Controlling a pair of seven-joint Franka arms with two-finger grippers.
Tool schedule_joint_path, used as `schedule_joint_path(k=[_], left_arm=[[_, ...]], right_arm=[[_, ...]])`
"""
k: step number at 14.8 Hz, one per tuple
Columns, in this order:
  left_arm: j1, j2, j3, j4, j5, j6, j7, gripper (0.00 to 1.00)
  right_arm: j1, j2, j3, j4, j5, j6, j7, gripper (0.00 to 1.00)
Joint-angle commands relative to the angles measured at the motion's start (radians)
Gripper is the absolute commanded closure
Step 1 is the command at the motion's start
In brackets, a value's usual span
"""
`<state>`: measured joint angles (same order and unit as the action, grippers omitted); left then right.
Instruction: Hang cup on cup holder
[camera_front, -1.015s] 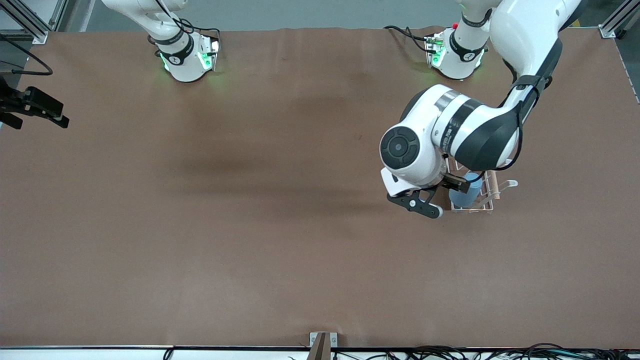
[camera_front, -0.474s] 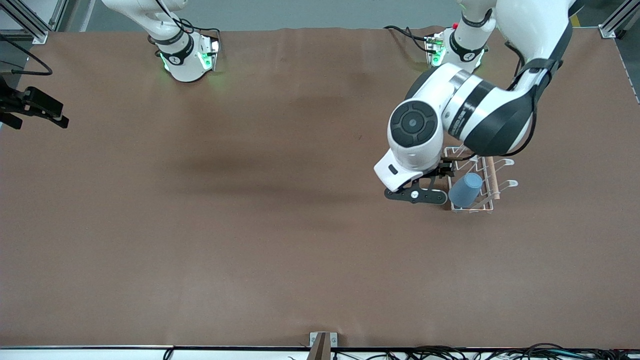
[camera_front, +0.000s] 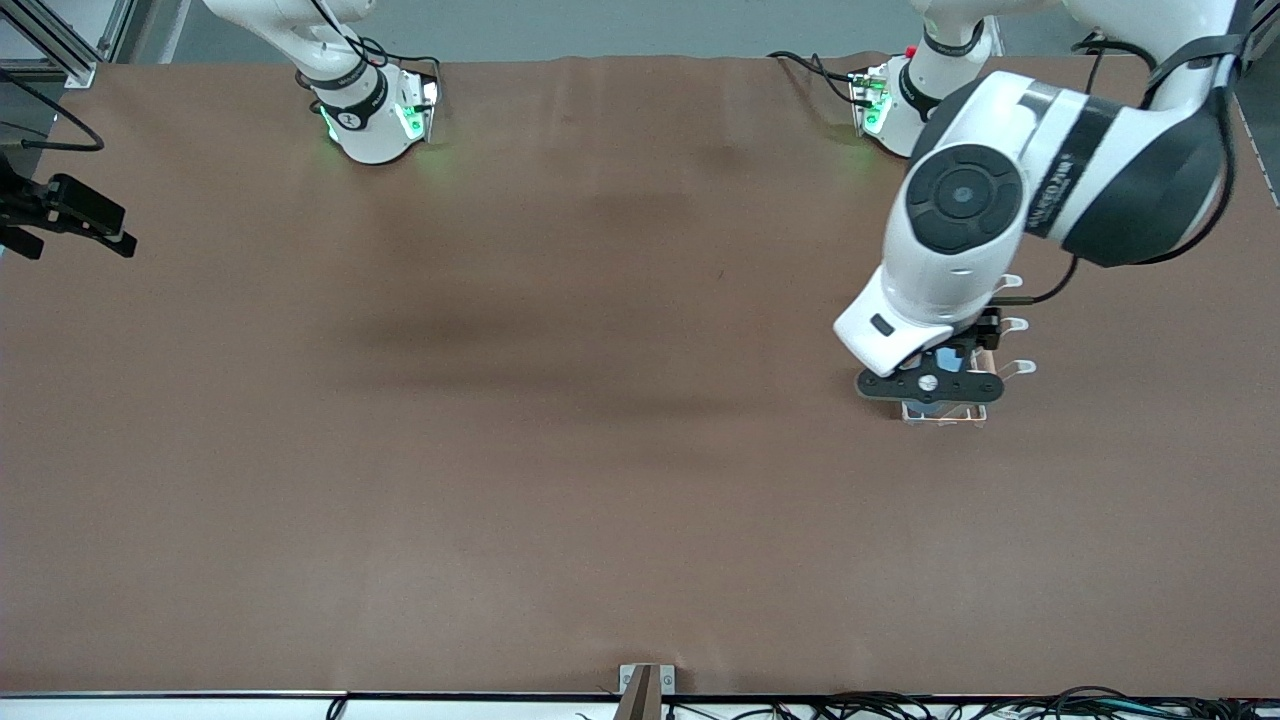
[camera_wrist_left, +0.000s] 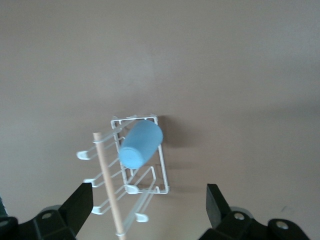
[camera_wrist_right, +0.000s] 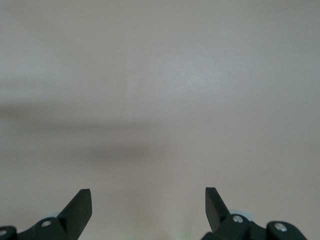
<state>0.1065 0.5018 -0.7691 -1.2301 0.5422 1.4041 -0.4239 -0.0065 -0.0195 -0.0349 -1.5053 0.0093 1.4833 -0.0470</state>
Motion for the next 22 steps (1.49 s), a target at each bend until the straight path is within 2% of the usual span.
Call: schedule_joint_path(k=[1, 3, 4, 8, 11, 17, 22], left_arm=[[0.041, -0.048, -0.006, -0.017, -0.024, 0.009, 0.040, 0.00], [0.042, -0.115, 0.016, -0.022, -0.033, 0.041, 0.039, 0.00], [0.036, -0.136, 0.052, -0.022, -0.071, 0.044, 0.034, 0.00], [-0.005, -0.238, 0.298, -0.032, -0.348, 0.049, 0.043, 0.00], [-0.059, -0.301, 0.442, -0.069, -0.445, 0.049, 0.079, 0.00], [-0.064, -0.422, 0.516, -0.207, -0.488, 0.079, 0.134, 0.00], [-0.064, -0.584, 0.587, -0.400, -0.519, 0.157, 0.220, 0.00]], right_arm=[[0.006, -0.010, -0.003, -0.007, -0.015, 0.009, 0.004, 0.00], [0.005, -0.010, -0.003, -0.007, -0.011, 0.009, 0.004, 0.00], [0.003, -0.010, -0.003, -0.007, -0.006, 0.009, 0.004, 0.00], [0.002, -0.008, -0.003, -0.009, -0.005, 0.014, 0.004, 0.00], [0.002, -0.008, -0.003, -0.007, -0.005, 0.015, 0.004, 0.00], [0.000, -0.008, -0.003, -0.009, -0.003, 0.015, 0.004, 0.00], [-0.001, -0.008, -0.003, -0.009, -0.003, 0.015, 0.004, 0.00]])
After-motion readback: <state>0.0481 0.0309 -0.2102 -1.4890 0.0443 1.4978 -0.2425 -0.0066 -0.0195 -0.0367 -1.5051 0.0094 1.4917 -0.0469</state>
